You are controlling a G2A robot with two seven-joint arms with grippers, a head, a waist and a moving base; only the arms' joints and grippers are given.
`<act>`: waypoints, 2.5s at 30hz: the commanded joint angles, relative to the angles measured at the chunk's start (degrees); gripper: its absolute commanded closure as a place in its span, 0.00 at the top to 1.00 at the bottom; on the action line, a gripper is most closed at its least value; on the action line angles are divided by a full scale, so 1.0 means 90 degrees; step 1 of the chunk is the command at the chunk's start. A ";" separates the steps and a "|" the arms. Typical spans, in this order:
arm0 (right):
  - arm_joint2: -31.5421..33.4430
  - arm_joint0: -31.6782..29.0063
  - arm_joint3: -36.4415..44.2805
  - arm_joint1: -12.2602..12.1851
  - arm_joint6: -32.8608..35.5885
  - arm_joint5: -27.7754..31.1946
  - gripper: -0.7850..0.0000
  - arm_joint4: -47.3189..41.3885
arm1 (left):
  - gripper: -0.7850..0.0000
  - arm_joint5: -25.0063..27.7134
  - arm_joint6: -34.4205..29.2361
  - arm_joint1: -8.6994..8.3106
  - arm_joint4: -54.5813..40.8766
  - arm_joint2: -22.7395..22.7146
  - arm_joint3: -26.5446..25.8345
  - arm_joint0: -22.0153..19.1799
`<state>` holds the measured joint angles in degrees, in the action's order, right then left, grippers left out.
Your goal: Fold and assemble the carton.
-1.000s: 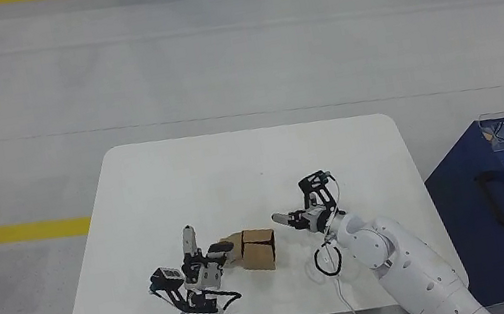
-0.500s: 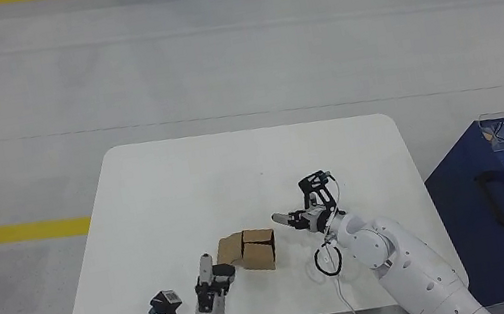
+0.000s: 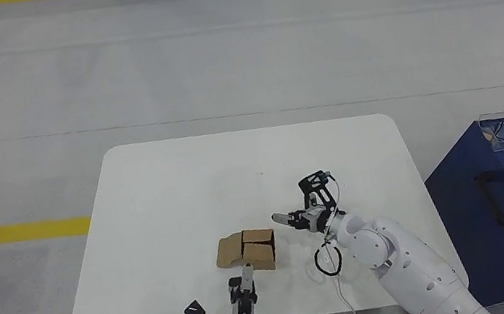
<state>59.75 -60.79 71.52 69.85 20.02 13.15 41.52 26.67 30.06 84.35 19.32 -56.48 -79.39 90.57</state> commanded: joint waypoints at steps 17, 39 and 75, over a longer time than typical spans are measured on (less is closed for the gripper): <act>0.0000 0.0000 0.0000 0.0000 0.0000 0.0000 1.00 0.0000 | 1.00 -0.0120 0.0293 0.0302 -0.0846 0.0060 0.1216 -0.0941; 0.0000 0.0000 0.0000 0.0000 0.0000 0.0000 1.00 0.0000 | 1.00 0.0630 -0.0474 0.0452 -0.1783 -0.0317 0.2003 -0.1494; 0.0000 0.0000 0.0000 0.0000 0.0000 0.0000 1.00 0.0000 | 1.00 0.2295 -0.2097 0.0525 -0.2881 -0.0831 0.1973 -0.1606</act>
<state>59.75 -60.79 71.52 69.85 20.02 13.15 41.51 47.55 10.97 89.02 -6.76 -63.90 -61.75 76.14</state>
